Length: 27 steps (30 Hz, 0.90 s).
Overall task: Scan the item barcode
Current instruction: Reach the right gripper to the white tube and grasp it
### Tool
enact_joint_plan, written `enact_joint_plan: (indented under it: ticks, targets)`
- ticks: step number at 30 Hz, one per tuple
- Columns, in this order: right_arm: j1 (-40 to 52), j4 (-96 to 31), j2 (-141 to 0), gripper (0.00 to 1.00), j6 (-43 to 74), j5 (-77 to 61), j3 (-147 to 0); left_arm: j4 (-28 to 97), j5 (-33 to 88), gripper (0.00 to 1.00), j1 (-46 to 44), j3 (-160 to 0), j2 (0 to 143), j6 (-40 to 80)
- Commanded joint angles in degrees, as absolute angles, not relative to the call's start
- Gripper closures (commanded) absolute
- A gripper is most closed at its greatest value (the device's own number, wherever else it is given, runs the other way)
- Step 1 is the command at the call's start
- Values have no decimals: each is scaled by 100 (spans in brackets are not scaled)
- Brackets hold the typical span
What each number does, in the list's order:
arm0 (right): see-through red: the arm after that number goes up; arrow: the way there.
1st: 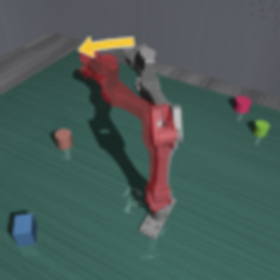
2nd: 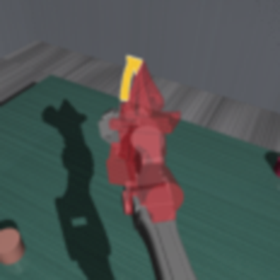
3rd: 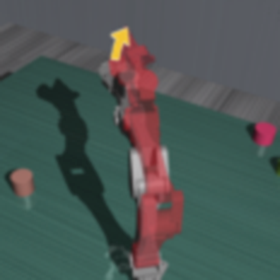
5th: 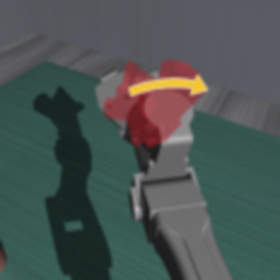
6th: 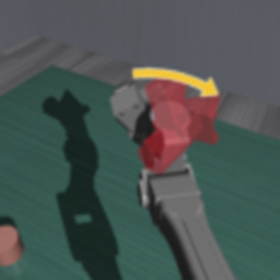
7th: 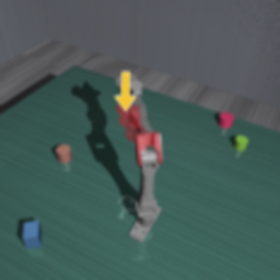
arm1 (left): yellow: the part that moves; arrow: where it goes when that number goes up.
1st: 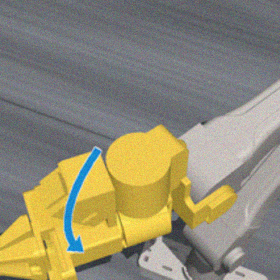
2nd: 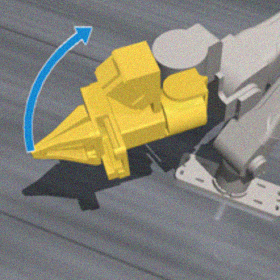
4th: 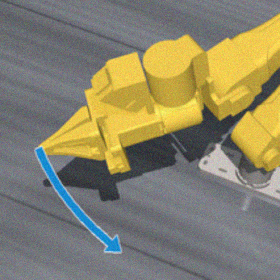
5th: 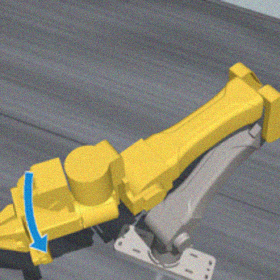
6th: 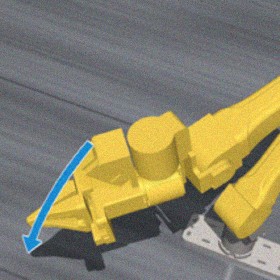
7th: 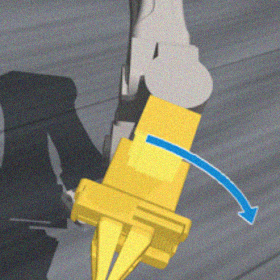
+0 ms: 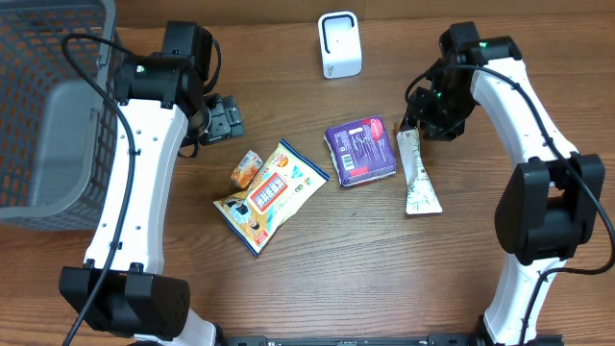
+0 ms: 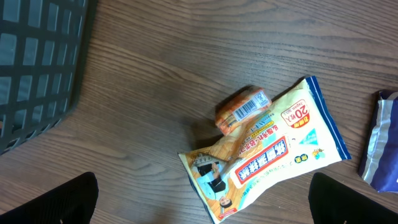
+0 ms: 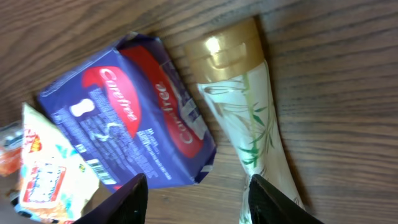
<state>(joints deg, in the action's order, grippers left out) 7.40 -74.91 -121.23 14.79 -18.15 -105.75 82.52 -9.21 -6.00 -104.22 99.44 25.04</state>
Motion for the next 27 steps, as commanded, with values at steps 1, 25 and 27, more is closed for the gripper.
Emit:
enact_joint_plan:
  ticks: [1,25,27]
  targets:
    - [886,-7277,-11963,48,1455,-1765,-10165,8243,-917,0,-602,-10471,9977,2440]
    - [1181,-6869,-11963,46,2276,1308,-9607,8243,-917,0,-602,-10471,9977,2440]
    - [1135,-6895,-11963,45,2276,1291,-9618,8243,-917,0,-602,-10471,9977,2440]
